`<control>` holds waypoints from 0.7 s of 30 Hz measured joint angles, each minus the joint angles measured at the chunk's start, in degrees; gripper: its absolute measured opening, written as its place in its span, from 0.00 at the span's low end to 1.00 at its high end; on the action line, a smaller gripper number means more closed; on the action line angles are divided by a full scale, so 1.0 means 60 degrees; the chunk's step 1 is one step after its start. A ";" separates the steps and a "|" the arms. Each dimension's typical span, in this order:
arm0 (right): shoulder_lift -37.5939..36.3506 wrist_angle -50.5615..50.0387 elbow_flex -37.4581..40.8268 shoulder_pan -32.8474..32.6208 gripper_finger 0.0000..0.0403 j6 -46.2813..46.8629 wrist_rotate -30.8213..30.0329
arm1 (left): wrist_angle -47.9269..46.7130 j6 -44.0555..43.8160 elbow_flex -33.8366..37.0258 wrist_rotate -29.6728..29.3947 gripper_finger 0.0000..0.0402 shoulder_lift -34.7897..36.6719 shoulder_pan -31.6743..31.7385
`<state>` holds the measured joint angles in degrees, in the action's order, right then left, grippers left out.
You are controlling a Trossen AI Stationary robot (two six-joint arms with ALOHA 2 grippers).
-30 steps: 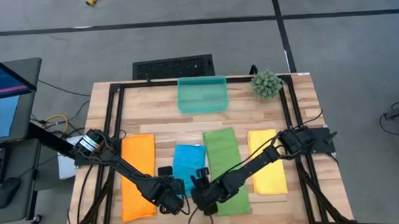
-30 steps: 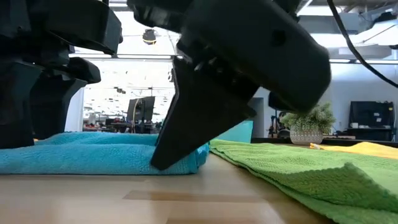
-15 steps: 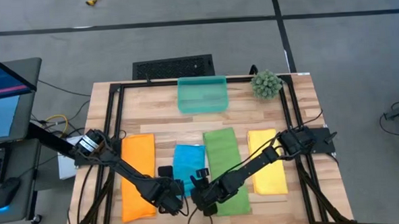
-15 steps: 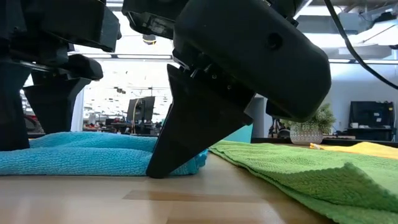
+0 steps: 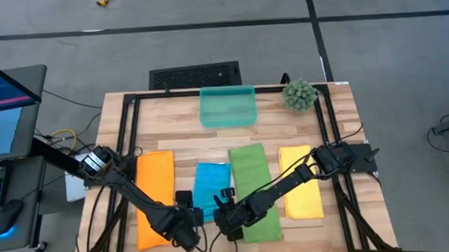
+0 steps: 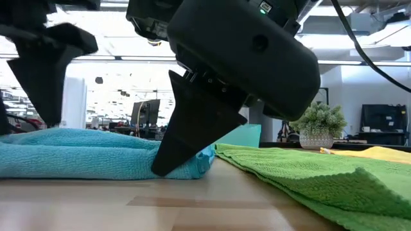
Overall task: Roll microfiber towels into tight, uniform cylinder then place into a basket
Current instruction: Roll the blue towel
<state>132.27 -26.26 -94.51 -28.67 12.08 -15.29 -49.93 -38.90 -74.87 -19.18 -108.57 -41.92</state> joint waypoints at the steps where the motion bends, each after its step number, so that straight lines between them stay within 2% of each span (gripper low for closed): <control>1: 0.0000 0.0003 0.0001 0.0003 0.10 0.0003 0.0004 | 0.0025 0.0003 -0.0060 -0.0047 0.57 0.0000 -0.0093; 5: 0.0000 0.0018 0.0006 -0.0002 0.07 0.0012 0.0024 | 0.0027 0.0238 -0.0244 -0.0643 0.57 0.0004 -0.0526; 10: 0.0000 0.0047 0.0013 0.0000 0.08 0.0067 0.0040 | 0.0236 0.0552 -0.0349 -0.1570 0.57 -0.0008 -0.0975; 16: 0.0003 0.0189 0.0017 0.0055 0.09 0.0244 0.0207 | 0.1464 0.0624 0.0139 -0.1448 0.57 -0.0040 -0.0955; 21: -0.0007 0.0197 0.0013 0.0143 0.07 0.0259 0.0516 | 0.1637 0.0511 0.0697 -0.1439 0.57 -0.0044 -0.0776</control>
<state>132.22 -25.08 -94.43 -27.81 13.63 -12.19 -40.11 -35.83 -70.69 -27.81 -108.84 -46.57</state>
